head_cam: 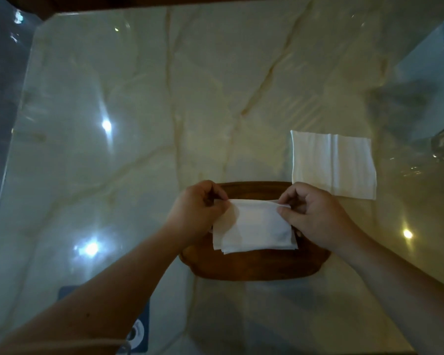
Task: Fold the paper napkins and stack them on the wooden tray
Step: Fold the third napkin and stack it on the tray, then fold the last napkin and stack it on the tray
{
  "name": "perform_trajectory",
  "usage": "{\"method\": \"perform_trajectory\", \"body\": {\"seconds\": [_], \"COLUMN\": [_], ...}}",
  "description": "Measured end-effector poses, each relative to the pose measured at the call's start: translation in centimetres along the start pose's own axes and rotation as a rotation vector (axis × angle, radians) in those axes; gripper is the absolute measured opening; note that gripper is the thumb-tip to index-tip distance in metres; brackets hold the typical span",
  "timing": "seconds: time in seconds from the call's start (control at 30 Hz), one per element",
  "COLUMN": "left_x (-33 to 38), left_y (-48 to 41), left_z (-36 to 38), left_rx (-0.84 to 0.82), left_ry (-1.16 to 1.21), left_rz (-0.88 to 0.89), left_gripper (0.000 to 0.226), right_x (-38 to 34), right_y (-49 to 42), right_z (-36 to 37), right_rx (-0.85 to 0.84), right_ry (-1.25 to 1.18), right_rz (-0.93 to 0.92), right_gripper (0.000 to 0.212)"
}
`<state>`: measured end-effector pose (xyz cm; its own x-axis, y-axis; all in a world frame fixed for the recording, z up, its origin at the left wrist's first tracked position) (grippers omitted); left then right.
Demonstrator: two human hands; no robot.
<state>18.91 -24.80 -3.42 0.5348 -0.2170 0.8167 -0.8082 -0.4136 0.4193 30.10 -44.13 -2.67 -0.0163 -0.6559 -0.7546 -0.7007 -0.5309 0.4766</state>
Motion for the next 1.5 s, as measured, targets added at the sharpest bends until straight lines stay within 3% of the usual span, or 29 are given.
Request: {"method": "perform_trajectory", "body": {"seconds": [0.3, 0.47, 0.73, 1.03, 1.2, 1.37, 1.5], "left_x": [0.6, 1.8, 6.1, 11.0, 12.8, 13.8, 14.1], "left_y": [-0.1, 0.0, -3.8, -11.7, -14.7, -15.4, -15.4], "left_z": [1.2, 0.9, 1.3, 6.7, 9.5, 12.3, 13.0], "left_rx": [-0.035, 0.025, 0.031, -0.120, -0.139, -0.206, -0.206], "left_ry": [-0.344, -0.550, -0.590, -0.790, -0.849, -1.077, -1.176], "left_rz": [0.118, 0.255, 0.374, 0.461, 0.474, 0.544, 0.594], "left_gripper": [0.008, 0.007, 0.007, 0.017, 0.028, 0.042, 0.037], "right_x": [0.3, -0.6, 3.9, 9.0, 9.9, 10.2, 10.1], "right_y": [-0.1, -0.2, -1.5, -0.3, -0.8, -1.6, -1.5], "right_z": [-0.5, -2.1, -12.1, -15.2, -14.7, -14.7, -14.9], "right_rx": [0.048, 0.177, 0.522, 0.564, 0.549, 0.497, 0.506], "right_ry": [0.202, 0.331, 0.286, 0.294, 0.308, 0.340, 0.306], "right_rz": [-0.073, -0.171, 0.057, 0.281, 0.315, 0.321, 0.285], "right_gripper": [0.013, 0.018, 0.016, 0.025, 0.019, 0.015, 0.016]}}
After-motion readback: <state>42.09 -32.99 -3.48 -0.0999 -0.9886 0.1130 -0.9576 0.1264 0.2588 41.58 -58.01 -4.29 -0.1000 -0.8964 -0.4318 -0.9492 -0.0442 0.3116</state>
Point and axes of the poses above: each hand's wrist, its own y-axis away from the middle knuckle, its own z-axis out of the palm, x = y × z, the point moved 8 cm from there along -y, towards the middle knuckle, and after that the axes turned 7 degrees about z, right-handed, at the moved point
